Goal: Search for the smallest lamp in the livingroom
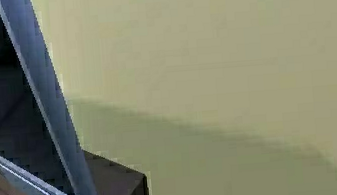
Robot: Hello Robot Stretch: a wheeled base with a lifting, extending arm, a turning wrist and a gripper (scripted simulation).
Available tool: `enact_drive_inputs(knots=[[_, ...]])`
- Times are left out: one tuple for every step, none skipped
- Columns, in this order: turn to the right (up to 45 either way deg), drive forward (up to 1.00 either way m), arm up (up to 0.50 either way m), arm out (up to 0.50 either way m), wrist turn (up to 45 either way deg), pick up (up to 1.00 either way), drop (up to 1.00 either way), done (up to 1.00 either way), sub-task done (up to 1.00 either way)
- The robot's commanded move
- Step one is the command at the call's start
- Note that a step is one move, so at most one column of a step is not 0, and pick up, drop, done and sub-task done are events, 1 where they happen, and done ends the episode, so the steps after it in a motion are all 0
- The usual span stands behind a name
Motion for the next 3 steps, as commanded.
enact_drive_inputs(knots=[[45.0, 0.0, 0.0, 0.0, 0.0, 0.0, 0.0, 0.0, 0.0], [45.0, 0.0, 0.0, 0.0, 0.0, 0.0, 0.0, 0.0, 0.0], [45.0, 0.0, 0.0, 0.0, 0.0, 0.0, 0.0, 0.0, 0.0]])
